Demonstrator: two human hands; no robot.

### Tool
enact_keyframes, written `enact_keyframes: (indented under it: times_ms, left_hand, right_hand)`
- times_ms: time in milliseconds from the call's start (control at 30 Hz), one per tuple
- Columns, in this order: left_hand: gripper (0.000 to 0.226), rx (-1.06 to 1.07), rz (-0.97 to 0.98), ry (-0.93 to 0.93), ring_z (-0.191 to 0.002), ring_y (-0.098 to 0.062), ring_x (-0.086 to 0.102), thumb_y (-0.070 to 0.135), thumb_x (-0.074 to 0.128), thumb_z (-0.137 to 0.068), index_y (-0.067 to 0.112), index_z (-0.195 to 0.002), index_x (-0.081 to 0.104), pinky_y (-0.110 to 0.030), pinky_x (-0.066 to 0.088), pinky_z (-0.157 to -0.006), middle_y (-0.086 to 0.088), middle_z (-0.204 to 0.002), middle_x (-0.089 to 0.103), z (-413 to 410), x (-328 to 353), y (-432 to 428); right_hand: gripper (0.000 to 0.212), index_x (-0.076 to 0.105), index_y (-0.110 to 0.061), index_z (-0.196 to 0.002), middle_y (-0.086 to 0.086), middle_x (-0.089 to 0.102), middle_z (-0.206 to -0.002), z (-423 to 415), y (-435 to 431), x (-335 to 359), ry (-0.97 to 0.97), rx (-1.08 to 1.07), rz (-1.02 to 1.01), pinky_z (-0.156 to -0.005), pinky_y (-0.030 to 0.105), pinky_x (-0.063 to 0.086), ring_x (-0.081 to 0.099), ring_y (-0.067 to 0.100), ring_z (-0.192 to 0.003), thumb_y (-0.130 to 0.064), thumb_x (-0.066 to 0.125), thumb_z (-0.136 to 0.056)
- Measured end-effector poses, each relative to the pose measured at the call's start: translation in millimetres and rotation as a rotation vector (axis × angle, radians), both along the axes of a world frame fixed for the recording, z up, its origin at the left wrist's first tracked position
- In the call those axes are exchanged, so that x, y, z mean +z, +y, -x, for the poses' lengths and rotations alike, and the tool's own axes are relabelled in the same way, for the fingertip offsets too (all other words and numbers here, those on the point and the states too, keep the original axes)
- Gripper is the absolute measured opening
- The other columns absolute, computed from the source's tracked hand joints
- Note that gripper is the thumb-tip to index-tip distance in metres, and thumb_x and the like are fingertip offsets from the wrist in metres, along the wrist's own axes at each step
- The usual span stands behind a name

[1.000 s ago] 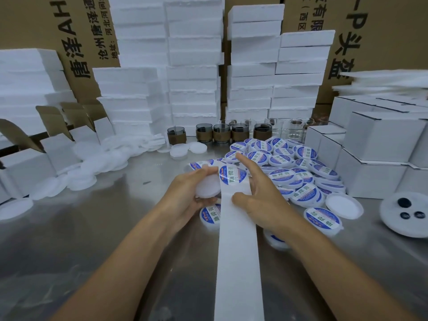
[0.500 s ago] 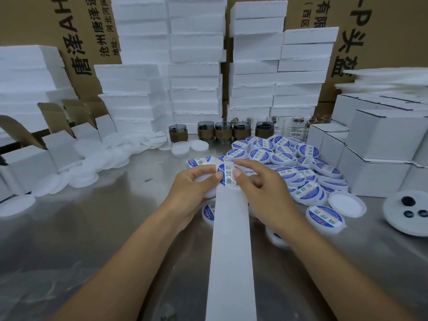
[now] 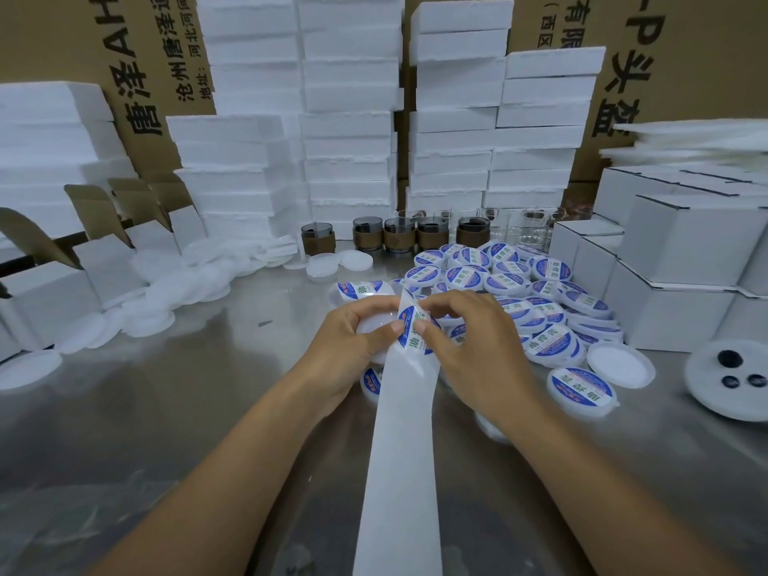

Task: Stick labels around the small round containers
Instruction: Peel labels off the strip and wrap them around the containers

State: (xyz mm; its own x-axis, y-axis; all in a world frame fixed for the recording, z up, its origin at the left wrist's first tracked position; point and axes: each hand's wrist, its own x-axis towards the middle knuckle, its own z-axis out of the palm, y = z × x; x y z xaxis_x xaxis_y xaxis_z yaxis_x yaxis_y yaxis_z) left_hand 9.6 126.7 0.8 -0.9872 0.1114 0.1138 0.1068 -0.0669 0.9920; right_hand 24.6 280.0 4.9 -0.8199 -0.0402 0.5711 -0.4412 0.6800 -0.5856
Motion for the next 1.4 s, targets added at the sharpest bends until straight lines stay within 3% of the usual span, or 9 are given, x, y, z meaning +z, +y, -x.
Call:
enact_keyframes:
  times_ms: [200,367,600,767,967,1100,1200,1333,1400]
  left_hand:
    - [0.023,-0.014,0.080,0.017,-0.084,-0.019,0.071,0.012,0.065,-0.085,0.034,-0.085,0.070,-0.033,0.058,-0.071,-0.002,-0.105,0.070,0.3,-0.3,-0.1]
    - [0.019,-0.011,0.133,0.039,-0.096,-0.027,0.068,0.008,0.064,-0.085,0.023,-0.097,0.068,-0.046,0.054,-0.087,-0.009,-0.114,0.067,0.2,-1.4,0.9]
    - [0.020,0.026,0.159,0.040,-0.088,-0.018,0.070,0.013,0.065,-0.086,0.033,-0.084,0.069,-0.032,0.057,-0.075,0.001,-0.103,0.070,0.7,-0.8,1.9]
    - [0.016,0.031,0.101,-0.009,-0.083,-0.018,0.071,0.031,0.061,-0.087,0.023,-0.083,0.074,-0.031,0.058,-0.074,-0.002,-0.090,0.074,-0.8,2.6,3.7]
    - [0.014,0.122,0.067,-0.056,-0.078,-0.020,0.071,0.021,0.061,-0.089,0.014,-0.083,0.072,-0.032,0.057,-0.070,-0.008,-0.089,0.074,0.0,2.5,4.7]
    - [0.016,0.219,0.077,-0.032,-0.086,-0.026,0.070,0.024,0.061,-0.089,0.014,-0.083,0.072,-0.038,0.056,-0.080,-0.010,-0.095,0.073,1.2,2.4,4.2]
    - [0.016,0.263,0.070,-0.012,-0.088,-0.027,0.069,0.024,0.063,-0.089,0.014,-0.079,0.070,-0.037,0.056,-0.079,-0.011,-0.094,0.072,1.8,1.0,4.5]
    - [0.019,0.291,0.047,-0.008,-0.074,-0.021,0.063,0.022,0.063,-0.088,0.015,-0.072,0.069,-0.029,0.051,-0.068,-0.007,-0.082,0.071,3.3,-0.8,3.7]
    - [0.018,0.300,0.039,-0.014,-0.072,-0.018,0.061,0.023,0.064,-0.088,0.017,-0.071,0.070,-0.028,0.049,-0.067,-0.003,-0.078,0.070,3.3,-1.0,3.5]
  right_hand:
    - [0.015,0.054,-0.035,-0.087,-0.020,0.055,-0.086,1.2,-0.6,-1.2,-0.106,0.051,0.092,-0.071,0.012,0.033,0.049,0.003,-0.091,-0.026,0.065,-0.085]
    - [0.020,0.055,-0.033,-0.086,-0.014,0.056,-0.081,1.0,-1.9,-0.4,-0.122,0.053,0.157,-0.076,0.024,0.043,0.053,0.010,-0.088,-0.020,0.069,-0.082]
    - [0.015,0.066,-0.024,-0.092,-0.008,0.059,-0.086,0.4,-1.8,1.4,-0.074,-0.007,0.109,-0.079,0.026,0.045,0.054,0.011,-0.088,-0.021,0.072,-0.079]
    - [0.016,0.061,-0.029,-0.084,-0.010,0.060,-0.086,-2.4,-2.2,1.8,-0.035,0.021,0.113,-0.079,0.025,0.045,0.053,0.005,-0.084,-0.019,0.073,-0.078]
    - [0.014,0.061,-0.030,-0.078,-0.011,0.058,-0.085,-5.3,-1.8,4.1,0.001,0.091,0.015,-0.076,0.021,0.042,0.051,0.004,-0.084,-0.020,0.070,-0.080]
    - [0.017,0.062,-0.036,-0.073,-0.010,0.057,-0.092,-8.3,-5.2,9.0,-0.049,0.151,0.219,-0.072,0.006,0.035,0.051,0.000,-0.088,-0.022,0.068,-0.081]
    - [0.016,0.063,-0.029,-0.067,-0.008,0.054,-0.097,-8.3,-5.5,13.9,-0.138,0.144,0.407,-0.075,0.017,0.040,0.054,0.000,-0.087,-0.029,0.065,-0.082]
    - [0.035,0.056,-0.019,-0.058,-0.010,0.054,-0.070,-9.1,-3.0,20.2,-0.236,0.147,0.650,-0.061,0.017,0.038,0.048,-0.002,-0.058,-0.038,0.057,-0.088]
    - [0.035,0.061,-0.024,-0.059,-0.008,0.058,-0.068,-9.9,-0.8,25.6,-0.238,0.166,0.763,-0.062,0.019,0.040,0.049,0.005,-0.063,-0.038,0.053,-0.090]
